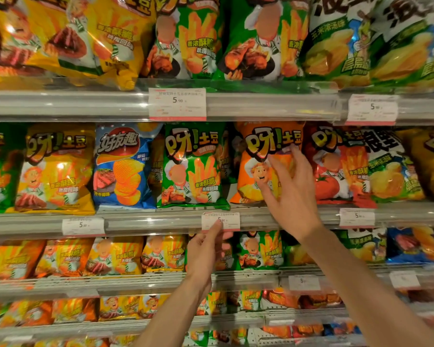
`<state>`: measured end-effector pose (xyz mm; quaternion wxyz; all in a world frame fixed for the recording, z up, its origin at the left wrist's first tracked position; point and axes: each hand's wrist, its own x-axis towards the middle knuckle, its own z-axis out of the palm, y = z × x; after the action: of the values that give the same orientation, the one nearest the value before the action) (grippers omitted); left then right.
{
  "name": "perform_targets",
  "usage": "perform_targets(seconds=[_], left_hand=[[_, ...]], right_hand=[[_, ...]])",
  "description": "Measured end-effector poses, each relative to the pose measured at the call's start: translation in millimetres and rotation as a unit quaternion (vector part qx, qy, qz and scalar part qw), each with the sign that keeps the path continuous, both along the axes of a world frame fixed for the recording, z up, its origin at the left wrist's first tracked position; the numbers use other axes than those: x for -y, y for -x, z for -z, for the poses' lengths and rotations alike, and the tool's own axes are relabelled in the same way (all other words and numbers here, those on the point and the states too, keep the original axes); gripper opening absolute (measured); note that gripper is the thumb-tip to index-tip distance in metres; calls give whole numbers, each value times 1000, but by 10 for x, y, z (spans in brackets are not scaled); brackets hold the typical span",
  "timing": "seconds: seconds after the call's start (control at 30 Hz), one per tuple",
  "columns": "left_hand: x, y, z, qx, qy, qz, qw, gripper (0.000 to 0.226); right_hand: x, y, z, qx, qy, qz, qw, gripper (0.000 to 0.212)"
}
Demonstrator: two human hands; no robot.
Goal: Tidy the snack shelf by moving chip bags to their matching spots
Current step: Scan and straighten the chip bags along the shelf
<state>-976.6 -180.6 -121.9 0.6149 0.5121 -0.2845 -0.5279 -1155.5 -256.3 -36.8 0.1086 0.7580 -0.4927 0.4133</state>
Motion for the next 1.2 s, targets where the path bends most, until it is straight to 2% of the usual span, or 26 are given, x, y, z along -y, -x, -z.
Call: perform_targets(seconds=[0.13,0.3,0.6,1.03,1.13,1.2], left_hand=[[32,109,1,5,-5,6,1000,42],[31,68,-13,5,-6,13,1000,42],[30,15,-25,31,-8,32,999,42],[-7,22,-83,41,-17,24,999,40],[-20,0,-79,55,-16,35,998,42],[-23,-13,-86,64,-6,48,997,43]], right_hand=[[-60,121,148,42,-128,-14,991,79],[-17,86,121,20,-133,-71,988,80],[35,77,180,32,-145,-90,985,79],[41,48,235,20,-147,-72,986,82],[-58,20,248,42,-165,-55,984,86],[-148,19,350,57,-123,-68,988,86]])
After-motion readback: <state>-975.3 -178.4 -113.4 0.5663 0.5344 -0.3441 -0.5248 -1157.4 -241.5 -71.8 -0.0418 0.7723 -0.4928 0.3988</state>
